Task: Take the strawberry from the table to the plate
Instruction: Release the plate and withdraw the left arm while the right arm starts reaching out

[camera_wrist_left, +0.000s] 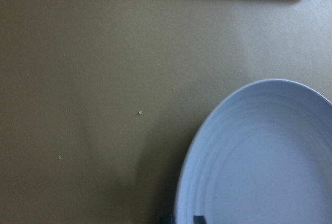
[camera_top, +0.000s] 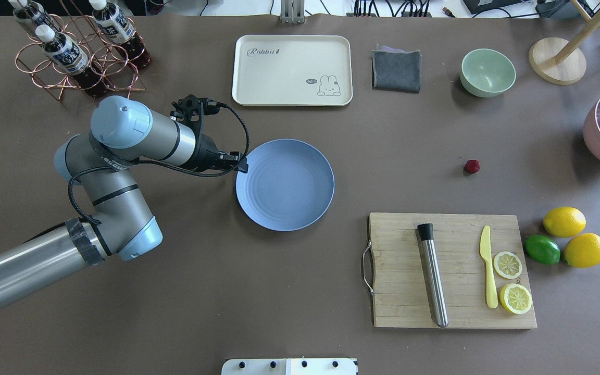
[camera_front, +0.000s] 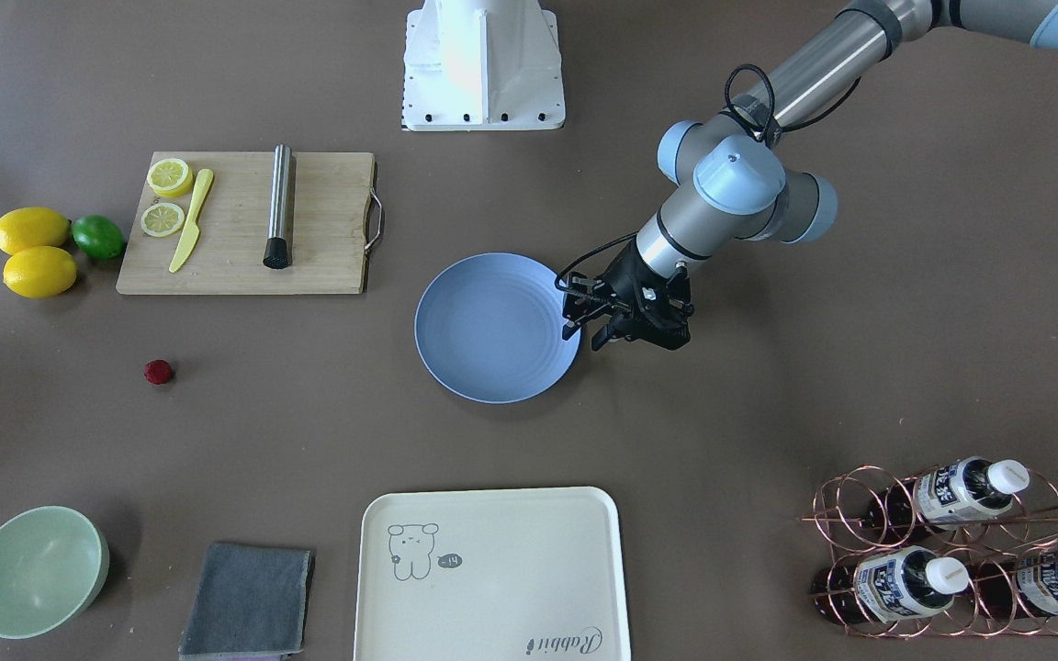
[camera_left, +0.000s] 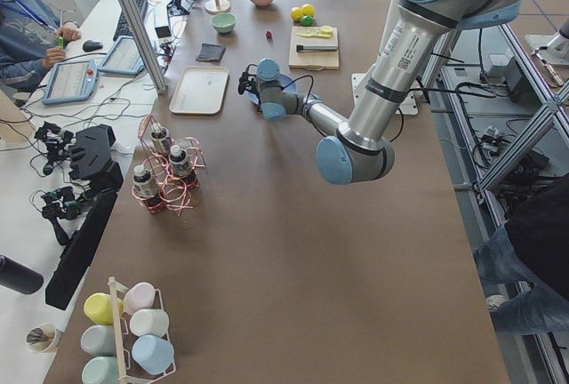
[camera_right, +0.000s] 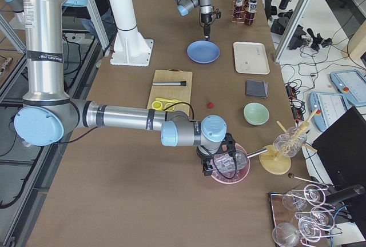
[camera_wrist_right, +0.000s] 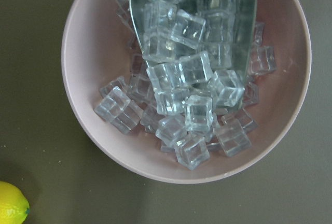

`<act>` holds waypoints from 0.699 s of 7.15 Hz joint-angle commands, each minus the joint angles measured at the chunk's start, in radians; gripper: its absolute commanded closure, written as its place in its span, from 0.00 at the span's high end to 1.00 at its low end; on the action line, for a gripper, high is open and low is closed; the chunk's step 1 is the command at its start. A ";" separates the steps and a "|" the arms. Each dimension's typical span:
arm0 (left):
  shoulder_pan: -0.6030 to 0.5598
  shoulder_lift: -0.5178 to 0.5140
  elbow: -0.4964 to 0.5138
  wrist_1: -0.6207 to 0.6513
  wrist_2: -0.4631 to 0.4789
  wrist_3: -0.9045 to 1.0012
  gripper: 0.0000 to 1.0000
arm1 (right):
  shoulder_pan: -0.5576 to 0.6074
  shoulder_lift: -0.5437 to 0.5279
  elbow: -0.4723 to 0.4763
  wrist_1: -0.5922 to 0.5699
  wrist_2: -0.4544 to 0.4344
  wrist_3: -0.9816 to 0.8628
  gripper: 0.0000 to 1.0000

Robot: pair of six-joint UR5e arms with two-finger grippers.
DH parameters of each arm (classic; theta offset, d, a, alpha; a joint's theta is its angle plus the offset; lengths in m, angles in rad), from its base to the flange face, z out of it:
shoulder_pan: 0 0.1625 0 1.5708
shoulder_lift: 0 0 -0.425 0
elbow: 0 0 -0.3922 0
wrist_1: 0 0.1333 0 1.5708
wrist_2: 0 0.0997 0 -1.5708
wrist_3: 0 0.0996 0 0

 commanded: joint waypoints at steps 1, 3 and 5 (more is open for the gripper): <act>-0.087 0.065 -0.048 0.009 -0.035 0.088 0.98 | -0.032 0.016 0.016 0.196 0.003 0.141 1.00; -0.231 0.136 -0.149 0.171 -0.127 0.287 0.98 | -0.150 0.032 0.111 0.252 -0.038 0.398 1.00; -0.445 0.282 -0.217 0.289 -0.255 0.616 0.98 | -0.267 0.080 0.149 0.252 -0.113 0.602 1.00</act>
